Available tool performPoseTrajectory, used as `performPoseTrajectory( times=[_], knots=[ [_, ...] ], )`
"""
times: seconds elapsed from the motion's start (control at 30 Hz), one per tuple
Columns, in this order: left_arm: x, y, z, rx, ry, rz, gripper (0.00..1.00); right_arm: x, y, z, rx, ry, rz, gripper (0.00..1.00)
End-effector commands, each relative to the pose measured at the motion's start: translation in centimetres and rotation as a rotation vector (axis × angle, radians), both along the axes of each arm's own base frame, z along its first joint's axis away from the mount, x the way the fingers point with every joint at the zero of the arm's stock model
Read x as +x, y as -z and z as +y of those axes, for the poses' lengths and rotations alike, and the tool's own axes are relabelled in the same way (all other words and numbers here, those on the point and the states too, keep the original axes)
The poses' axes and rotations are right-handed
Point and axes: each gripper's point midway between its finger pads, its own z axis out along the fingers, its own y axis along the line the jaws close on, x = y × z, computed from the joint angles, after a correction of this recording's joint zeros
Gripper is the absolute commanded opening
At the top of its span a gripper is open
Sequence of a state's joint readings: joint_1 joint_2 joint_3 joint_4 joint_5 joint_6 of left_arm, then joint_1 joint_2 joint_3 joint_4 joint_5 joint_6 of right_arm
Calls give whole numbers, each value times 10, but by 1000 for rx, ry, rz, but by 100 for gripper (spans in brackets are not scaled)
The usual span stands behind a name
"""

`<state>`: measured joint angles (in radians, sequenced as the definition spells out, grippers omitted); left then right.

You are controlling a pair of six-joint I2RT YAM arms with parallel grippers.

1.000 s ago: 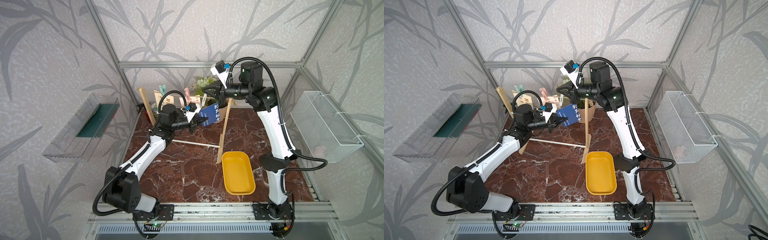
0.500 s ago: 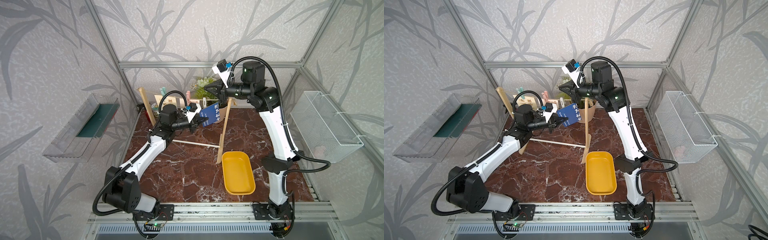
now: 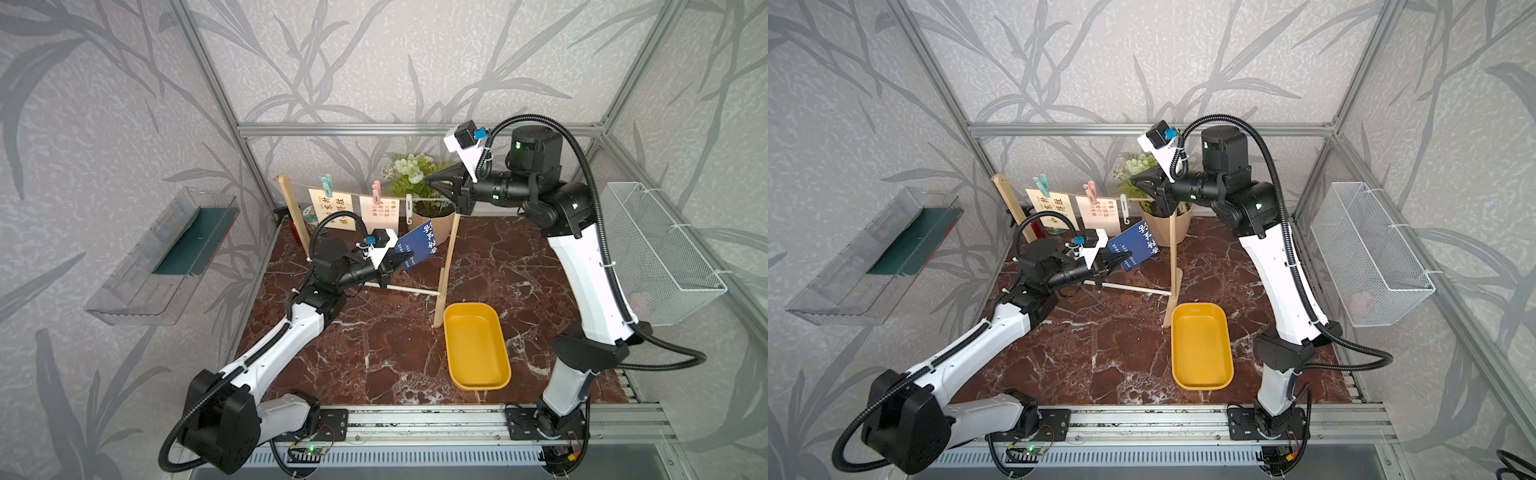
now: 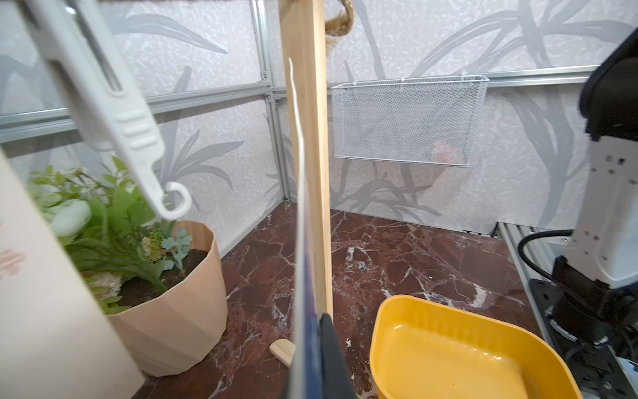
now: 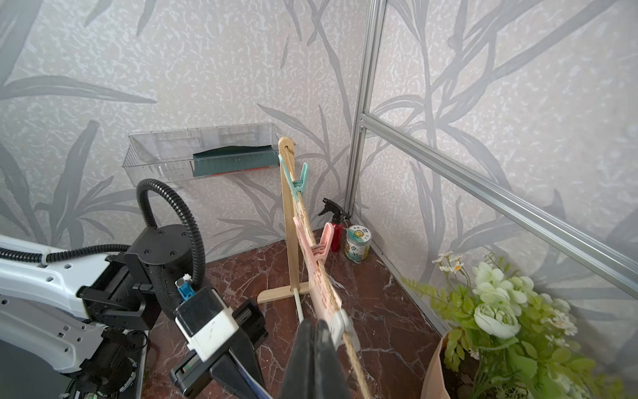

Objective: Remove the postcards from the strings
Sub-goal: Place the postcard at the center of the board.

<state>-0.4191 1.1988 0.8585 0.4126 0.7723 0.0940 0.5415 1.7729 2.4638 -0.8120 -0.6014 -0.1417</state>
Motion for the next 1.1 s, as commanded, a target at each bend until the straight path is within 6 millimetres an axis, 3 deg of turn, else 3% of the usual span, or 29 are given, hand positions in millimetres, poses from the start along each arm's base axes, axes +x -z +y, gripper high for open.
performPoseTrajectory(
  times=[0.0, 0.2, 0.3, 0.47, 0.5, 0.53, 0.57, 0.73, 0.93, 1.07],
  knots=[
    [-12, 3, -6, -33, -42, 19, 0, -10, -19, -11, 60, 25, -76, 7],
    [-53, 44, -34, -15, 68, 292, 0, -20, -2, -46, 85, 188, -181, 15],
    [-63, 73, -35, 46, 37, 459, 0, -27, 17, -68, 141, 285, -256, 21],
    [-79, 103, -27, 85, 21, 722, 0, -37, 73, -98, 144, 409, -303, 28],
    [-82, 113, -24, 116, 9, 769, 0, -37, 87, -102, 129, 432, -289, 32],
    [-86, 123, -21, 151, -5, 829, 0, -38, 101, -108, 108, 456, -279, 44],
    [-89, 132, -18, 177, -15, 887, 0, -39, 115, -113, 96, 482, -263, 46],
    [-108, 169, -18, 183, 10, 1173, 0, -52, 160, -134, 84, 545, -258, 46],
    [-121, 222, -17, 250, 11, 1434, 0, -51, 177, -139, 82, 570, -272, 46],
    [-127, 249, -5, 404, -43, 1467, 0, -48, 180, -136, 81, 565, -280, 46]
  ],
)
